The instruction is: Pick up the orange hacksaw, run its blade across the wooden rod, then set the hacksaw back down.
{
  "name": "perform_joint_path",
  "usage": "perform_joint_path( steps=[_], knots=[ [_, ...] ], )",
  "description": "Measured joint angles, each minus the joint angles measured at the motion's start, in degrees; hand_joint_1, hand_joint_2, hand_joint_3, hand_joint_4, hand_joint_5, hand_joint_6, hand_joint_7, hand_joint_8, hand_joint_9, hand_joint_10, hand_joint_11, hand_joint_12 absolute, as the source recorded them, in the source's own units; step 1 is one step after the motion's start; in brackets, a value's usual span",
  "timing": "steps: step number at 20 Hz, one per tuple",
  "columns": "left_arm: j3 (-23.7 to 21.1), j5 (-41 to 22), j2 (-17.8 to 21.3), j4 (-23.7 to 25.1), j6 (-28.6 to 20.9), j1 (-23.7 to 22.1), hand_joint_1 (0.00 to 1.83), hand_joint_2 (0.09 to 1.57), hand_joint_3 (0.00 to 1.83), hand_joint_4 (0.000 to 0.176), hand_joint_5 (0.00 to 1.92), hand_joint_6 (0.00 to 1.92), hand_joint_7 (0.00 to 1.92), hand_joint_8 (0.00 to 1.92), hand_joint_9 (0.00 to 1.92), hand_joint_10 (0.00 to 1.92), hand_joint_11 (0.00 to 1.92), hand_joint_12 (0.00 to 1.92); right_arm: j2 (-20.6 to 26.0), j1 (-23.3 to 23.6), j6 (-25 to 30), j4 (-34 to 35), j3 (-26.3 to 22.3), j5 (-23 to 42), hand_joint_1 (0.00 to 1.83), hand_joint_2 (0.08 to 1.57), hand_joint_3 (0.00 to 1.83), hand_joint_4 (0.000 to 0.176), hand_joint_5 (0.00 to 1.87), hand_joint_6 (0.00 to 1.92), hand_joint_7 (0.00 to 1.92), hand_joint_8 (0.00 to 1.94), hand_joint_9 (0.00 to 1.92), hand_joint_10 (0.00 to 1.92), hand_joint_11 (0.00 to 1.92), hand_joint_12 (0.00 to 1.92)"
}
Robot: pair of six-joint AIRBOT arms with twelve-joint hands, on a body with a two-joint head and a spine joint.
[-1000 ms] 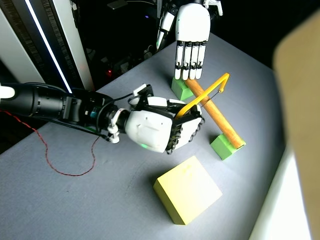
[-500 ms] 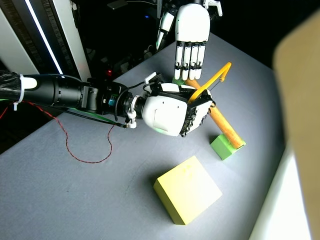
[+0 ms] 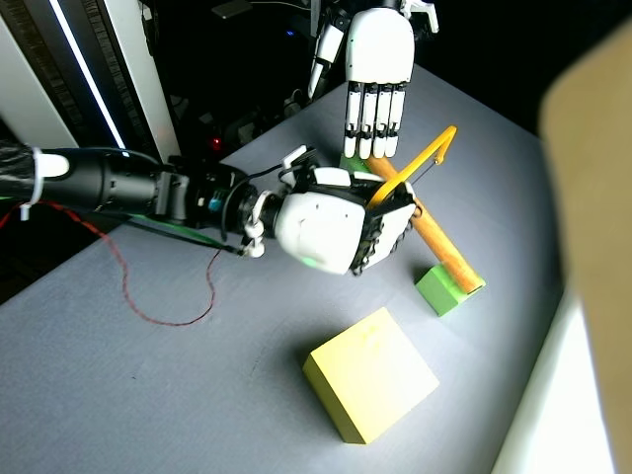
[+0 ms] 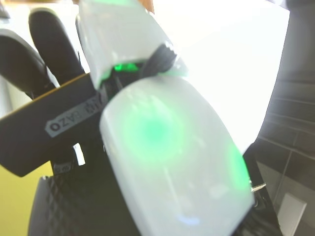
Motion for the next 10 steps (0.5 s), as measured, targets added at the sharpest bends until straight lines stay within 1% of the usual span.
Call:
perform_joint_path(
  steps=[2,3,4,5,7,8,10],
  knots=[
    [0.0,0.0,0.0,0.0,0.0,0.0,0.00,1.28,0.00,0.000,0.03,0.00,0.02,0.00,0.01,0.00,0.00,0.00,1.9,-1.3,-0.1,0.1,-1.8,0.7,1.25,1.12,0.00,0.000,0.95,0.88,1.03,1.11,1.04,0.97,0.97,1.28],
    [0.0,0.0,0.0,0.0,0.0,0.0,0.00,1.28,0.00,0.000,0.04,0.00,0.03,0.00,0.01,0.00,0.01,0.01,3.0,-2.0,-0.1,0.1,-2.8,1.0,1.25,1.12,0.00,0.000,0.93,0.91,1.01,1.14,1.01,0.99,0.95,1.30],
    [0.0,0.0,0.0,0.0,0.0,0.0,0.00,1.29,0.00,0.000,0.03,0.00,0.02,0.00,0.00,0.00,0.00,0.00,4.3,-2.8,-0.1,-0.1,-3.9,1.6,1.24,1.12,0.00,0.000,0.96,0.87,0.99,1.17,1.00,1.02,0.94,1.32],
    [0.0,0.0,0.0,0.0,0.0,0.0,0.00,1.29,0.00,0.000,0.03,0.00,0.03,0.00,0.01,0.00,0.00,0.00,4.9,-3.2,-0.1,-0.1,-4.3,2.0,1.24,1.14,0.00,0.000,0.91,0.94,0.97,1.21,0.98,1.04,0.92,1.33],
    [0.1,0.0,0.0,0.0,0.0,0.0,0.00,1.29,0.00,0.000,0.04,0.01,0.04,0.01,0.02,0.01,0.01,0.01,6.2,-4.0,0.0,0.2,-5.0,3.3,1.24,1.14,0.00,0.000,0.92,0.94,0.99,1.18,1.00,1.05,0.95,1.32],
    [0.1,0.0,0.0,0.0,0.0,0.0,0.00,1.29,0.00,0.000,0.04,0.00,0.04,0.01,0.01,0.00,0.01,0.01,6.9,-4.3,0.0,0.6,-5.7,4.1,1.24,1.13,0.00,0.000,0.94,0.90,0.99,1.17,1.00,1.05,0.95,1.33],
    [0.1,0.0,0.0,0.0,0.0,0.0,0.01,1.29,0.00,0.000,0.04,0.00,0.04,0.00,0.02,0.00,0.01,0.01,7.7,-4.3,0.3,0.5,-6.6,4.5,1.23,1.13,0.00,0.000,0.91,0.96,0.99,1.15,1.01,1.03,0.95,1.33]
  ],
)
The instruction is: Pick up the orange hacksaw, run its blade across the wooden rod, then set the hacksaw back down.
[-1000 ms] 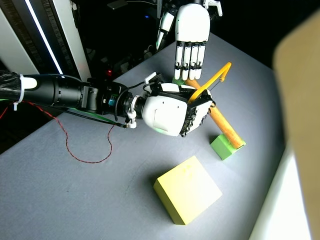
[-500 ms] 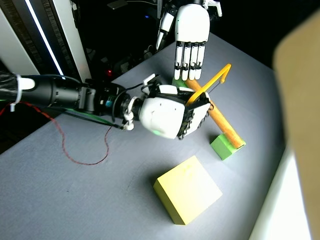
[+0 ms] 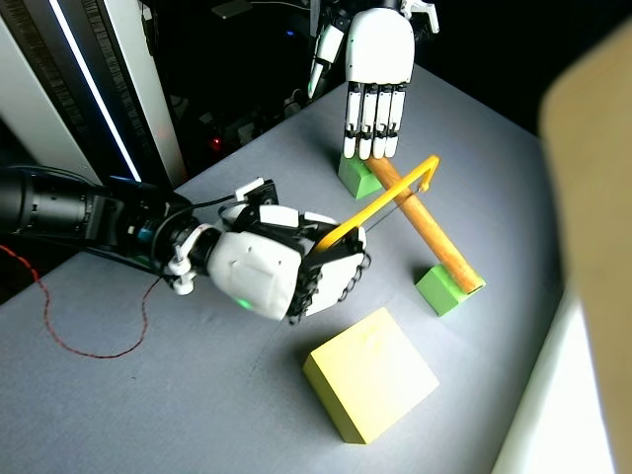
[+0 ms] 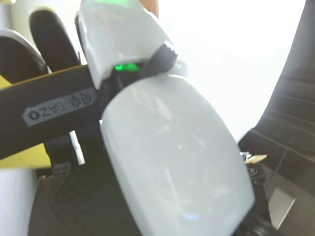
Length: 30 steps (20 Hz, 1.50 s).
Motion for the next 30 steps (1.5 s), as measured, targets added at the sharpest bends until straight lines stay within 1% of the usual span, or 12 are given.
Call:
perform_joint_path(
  steps=[4,6,7,9,11,14,15,20,24,25,27,30],
  knots=[
    [0.0,0.0,0.0,0.0,0.0,0.0,0.00,1.30,0.00,0.000,0.04,0.00,0.04,0.01,0.03,0.01,0.01,0.01,3.1,0.2,0.6,-0.4,-3.0,1.1,1.24,1.13,0.00,0.000,0.93,0.92,0.99,1.16,1.01,1.01,0.95,1.31],
    [0.0,0.0,0.0,0.0,0.0,0.0,0.00,1.30,0.00,0.000,0.04,0.01,0.05,0.01,0.03,0.01,0.01,0.01,5.9,0.2,0.5,-0.2,-5.2,1.8,1.24,1.13,0.00,0.000,0.93,0.92,0.99,1.16,1.00,1.02,0.93,1.33],
    [0.0,0.0,0.0,0.0,0.0,0.0,0.00,1.30,0.00,0.000,0.04,0.00,0.03,0.00,0.01,0.00,0.00,0.00,8.5,0.2,0.1,0.9,-7.6,2.3,1.24,1.14,0.00,0.000,0.89,0.97,0.99,1.16,1.01,1.02,0.94,1.32],
    [0.3,-0.1,0.0,0.0,0.0,0.0,0.00,1.31,0.00,0.000,0.04,0.00,0.03,0.01,0.02,0.01,0.01,0.00,11.4,0.0,0.0,2.0,-9.9,3.2,1.23,1.14,0.00,0.000,0.91,0.96,0.99,1.17,1.00,1.04,0.93,1.34],
    [0.3,-0.1,0.0,0.1,0.0,0.0,0.00,1.31,0.00,0.000,0.06,0.01,0.05,0.01,0.03,0.01,0.03,0.01,14.6,-1.7,0.4,2.4,-13.0,5.2,1.24,1.12,0.00,0.000,0.94,0.92,1.00,1.13,1.01,1.02,0.95,1.32],
    [0.3,-0.1,-0.1,0.1,0.0,0.0,0.01,1.30,0.00,0.000,0.06,0.01,0.05,0.01,0.03,0.01,0.03,0.01,17.4,-5.7,1.6,3.7,-16.0,7.0,1.24,1.12,0.00,0.000,0.92,0.94,1.01,1.12,1.02,1.01,0.93,1.36],
    [0.3,-0.2,0.0,0.1,0.0,0.0,0.00,1.30,0.00,0.000,0.04,0.00,0.04,0.00,0.02,0.00,0.01,0.01,17.7,-6.7,1.9,4.0,-16.3,7.2,1.24,1.13,0.00,0.000,0.91,0.96,1.01,1.13,1.02,1.01,0.93,1.37],
    [0.3,-0.2,-0.1,0.1,0.0,0.0,0.00,1.30,0.00,0.000,0.03,0.00,0.02,0.00,0.00,0.00,0.00,0.00,17.4,-12.6,3.3,3.8,-16.8,8.8,1.24,1.13,0.00,0.000,0.94,0.91,0.99,1.16,0.99,1.03,0.90,1.36],
    [0.3,-0.2,-0.1,0.1,0.0,0.0,0.00,1.30,0.00,0.000,0.04,0.01,0.03,0.00,0.00,0.00,0.00,0.00,15.1,-16.9,3.4,3.8,-16.8,10.3,1.23,1.14,0.00,0.000,0.90,0.98,0.98,1.18,0.99,1.05,0.91,1.37],
    [0.3,-0.1,-0.1,0.1,0.0,0.0,0.00,1.30,0.00,0.000,0.04,0.01,0.03,0.00,0.00,0.00,0.00,0.00,14.7,-17.5,3.4,3.8,-16.7,10.3,1.24,1.13,0.00,0.000,0.93,0.93,0.99,1.15,0.99,1.05,0.93,1.36],
    [0.3,-0.2,-0.1,0.1,0.0,0.0,0.00,1.29,0.00,0.000,0.02,0.00,0.01,0.00,0.00,0.00,0.00,0.00,13.8,-18.6,3.5,3.4,-15.8,10.7,1.24,1.12,0.00,0.000,0.94,0.91,1.01,1.12,1.01,1.01,0.95,1.32],
    [0.3,-0.2,-0.1,0.1,0.0,0.0,0.00,1.30,0.00,0.000,0.03,0.01,0.01,0.00,0.00,0.00,0.00,0.00,12.5,-20.0,5.2,0.4,-13.3,11.4,1.23,1.14,0.00,0.000,0.87,1.01,0.98,1.17,0.99,1.01,0.92,1.33]
  ],
)
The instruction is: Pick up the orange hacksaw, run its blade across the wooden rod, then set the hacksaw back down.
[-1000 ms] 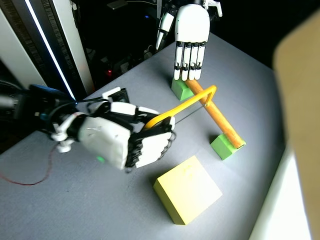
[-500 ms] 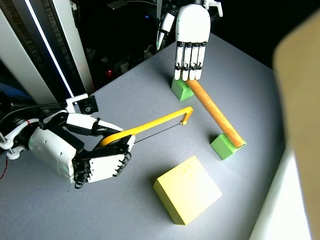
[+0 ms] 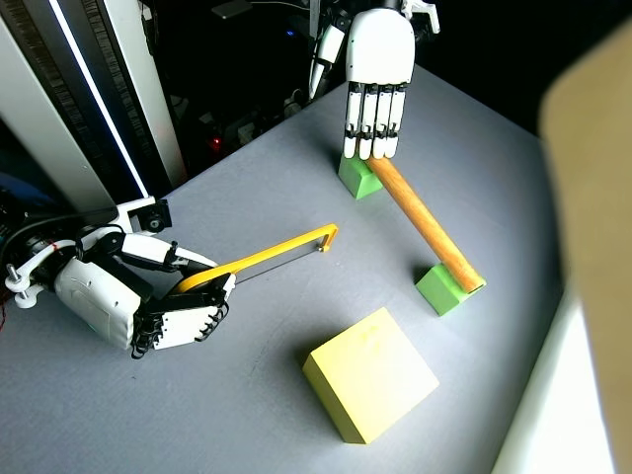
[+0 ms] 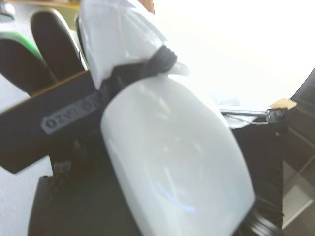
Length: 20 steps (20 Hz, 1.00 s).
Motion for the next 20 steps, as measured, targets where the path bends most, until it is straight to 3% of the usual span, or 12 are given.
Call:
perform_joint_path(
  steps=[6,10,15,16,17,18,20],
  knots=[
    [0.0,0.2,0.0,0.0,0.0,0.0,0.00,1.29,0.00,0.000,0.04,0.01,0.03,0.01,0.00,0.00,0.00,0.00,-2.6,-1.7,2.2,-4.1,2.7,1.0,1.24,1.13,0.00,0.000,0.92,0.96,1.00,1.13,1.00,1.02,0.92,1.34],
    [0.0,0.1,0.0,0.0,0.0,0.0,0.00,1.29,0.00,0.000,0.07,0.01,0.05,0.01,0.03,0.00,0.00,0.00,-2.7,-2.9,2.4,-6.2,2.7,1.1,1.20,1.18,0.00,0.000,0.84,1.08,0.89,1.30,0.87,1.10,0.85,1.40],
    [0.0,0.1,0.0,0.0,0.0,0.0,0.03,1.29,0.00,0.000,0.08,0.01,0.06,0.01,0.04,0.00,0.00,0.00,-2.7,-4.6,2.6,-9.3,2.7,0.5,1.17,1.22,0.00,0.000,0.69,1.32,0.86,1.28,0.74,0.82,0.62,1.45],
    [0.0,0.1,0.0,0.0,0.0,0.0,0.02,1.29,0.00,0.000,0.09,0.01,0.06,0.01,0.04,0.00,0.00,0.00,-2.7,-4.6,2.7,-9.4,2.7,0.4,1.13,1.15,0.00,0.000,0.61,0.63,0.72,0.69,0.66,0.70,0.49,1.43],
    [0.0,0.1,0.0,0.0,0.0,0.0,0.02,1.29,0.00,0.000,0.09,0.01,0.07,0.01,0.06,0.01,0.02,0.01,-2.7,-4.6,2.8,-9.4,2.7,0.5,1.11,1.09,0.00,0.000,0.67,0.11,0.70,0.13,0.57,0.37,0.31,1.32],
    [0.0,0.1,0.0,0.0,0.0,0.0,0.02,1.29,0.00,0.000,0.09,0.01,0.07,0.01,0.06,0.01,0.02,0.01,-2.7,-4.6,2.9,-9.5,2.7,0.5,1.11,1.09,0.00,0.000,0.67,0.11,0.70,0.13,0.57,0.37,0.31,1.32],
    [0.0,0.1,0.0,0.0,0.0,0.0,0.01,1.29,0.00,0.000,0.06,0.00,0.05,0.00,0.03,0.00,0.00,0.00,-2.7,-4.6,3.0,-9.6,2.7,0.5,1.08,1.02,0.00,0.000,0.40,0.00,0.44,0.01,0.44,0.07,0.21,1.22]
  ],
)
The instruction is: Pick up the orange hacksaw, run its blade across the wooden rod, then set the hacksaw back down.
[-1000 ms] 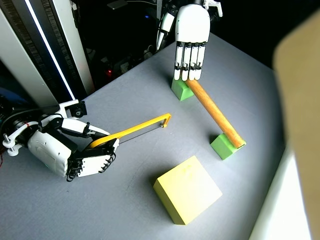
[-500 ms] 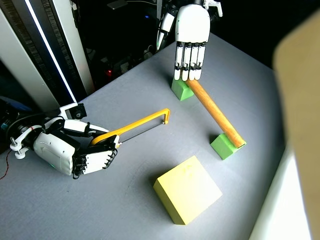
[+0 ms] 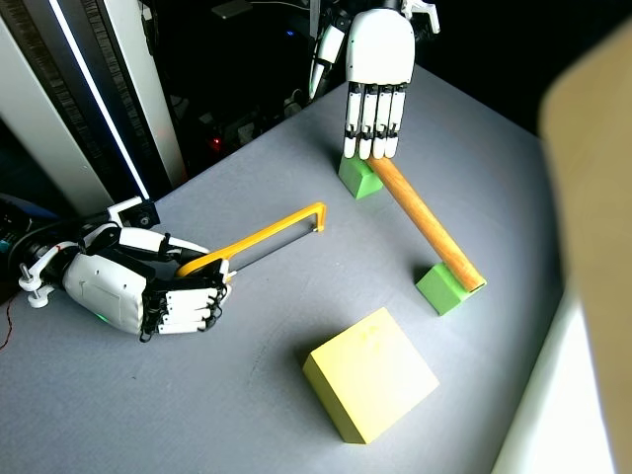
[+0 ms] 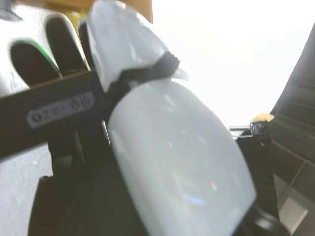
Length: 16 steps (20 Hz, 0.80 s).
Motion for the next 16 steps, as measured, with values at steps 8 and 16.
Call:
perform_joint_path(
  steps=[8,16],
  knots=[
    [0.0,0.0,0.0,0.0,0.0,0.0,0.02,1.29,0.00,0.000,0.08,0.01,0.06,0.01,0.03,0.01,0.01,0.00,0.0,0.0,0.2,-0.5,0.0,0.1,0.86,0.91,0.00,0.000,0.13,0.00,0.10,0.00,0.08,0.00,0.00,0.65],
    [0.0,-0.1,0.0,0.0,0.0,0.0,0.05,1.30,0.00,0.000,0.09,0.00,0.06,0.00,0.04,0.00,0.01,0.01,0.4,0.8,0.5,-0.6,-0.2,0.7,0.78,0.87,0.00,0.000,0.08,0.00,0.01,0.00,0.00,0.00,0.00,0.30]
  ],
)
